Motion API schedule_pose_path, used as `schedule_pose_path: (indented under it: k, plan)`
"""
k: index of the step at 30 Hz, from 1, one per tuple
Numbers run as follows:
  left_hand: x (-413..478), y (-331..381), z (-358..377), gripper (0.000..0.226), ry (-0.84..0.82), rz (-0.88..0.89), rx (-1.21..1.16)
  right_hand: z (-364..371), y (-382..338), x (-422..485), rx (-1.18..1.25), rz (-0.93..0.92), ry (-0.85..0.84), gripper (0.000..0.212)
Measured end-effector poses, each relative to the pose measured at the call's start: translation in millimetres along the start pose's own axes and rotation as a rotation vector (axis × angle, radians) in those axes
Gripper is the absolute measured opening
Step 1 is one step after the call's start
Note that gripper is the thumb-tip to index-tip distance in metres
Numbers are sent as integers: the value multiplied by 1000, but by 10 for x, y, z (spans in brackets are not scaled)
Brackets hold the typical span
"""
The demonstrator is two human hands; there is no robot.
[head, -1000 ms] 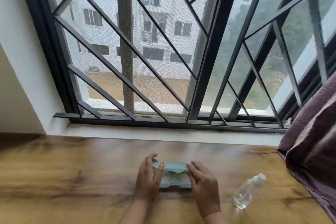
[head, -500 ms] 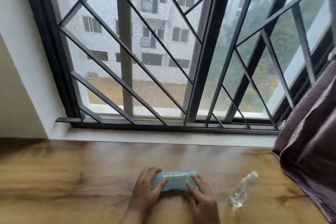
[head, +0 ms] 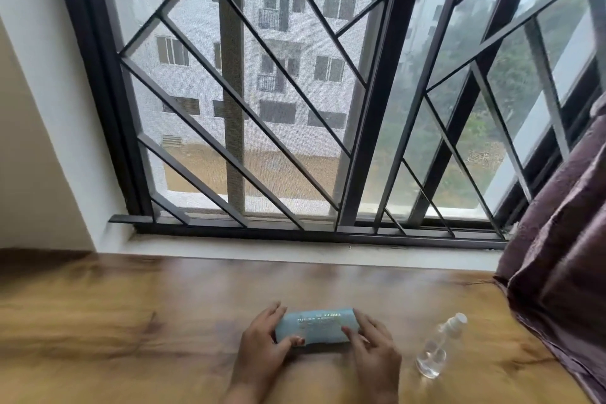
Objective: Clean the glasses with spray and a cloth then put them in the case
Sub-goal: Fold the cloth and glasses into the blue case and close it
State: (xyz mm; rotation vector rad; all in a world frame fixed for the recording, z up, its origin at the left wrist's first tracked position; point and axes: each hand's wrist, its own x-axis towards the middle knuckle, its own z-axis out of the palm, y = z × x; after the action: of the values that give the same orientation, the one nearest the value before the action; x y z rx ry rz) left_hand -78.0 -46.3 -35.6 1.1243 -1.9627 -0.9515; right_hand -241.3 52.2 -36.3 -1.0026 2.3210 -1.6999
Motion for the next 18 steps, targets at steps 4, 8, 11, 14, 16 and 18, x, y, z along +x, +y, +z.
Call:
schedule_pose_path:
  k: [4,8,11,14,16,18]
  plan:
    - [31,-1,-3,66,4,18,17,-27,-192,85,-79,236,-94,31]
    - [24,-23,-46,69,-13,41,41,-41,-267,157,-94,296,-123,28]
    - [-15,-52,-94,77,-85,57,60,-40,-337,201,-99,319,-142,28]
    - [-115,-113,-182,77,-73,48,111,59,-421,223,-53,346,-176,28]
    - [-254,-114,-280,72,-6,28,212,221,-527,231,-14,343,-244,28]
    - [-408,-117,-354,65,70,33,280,461,-664,226,16,317,-346,31]
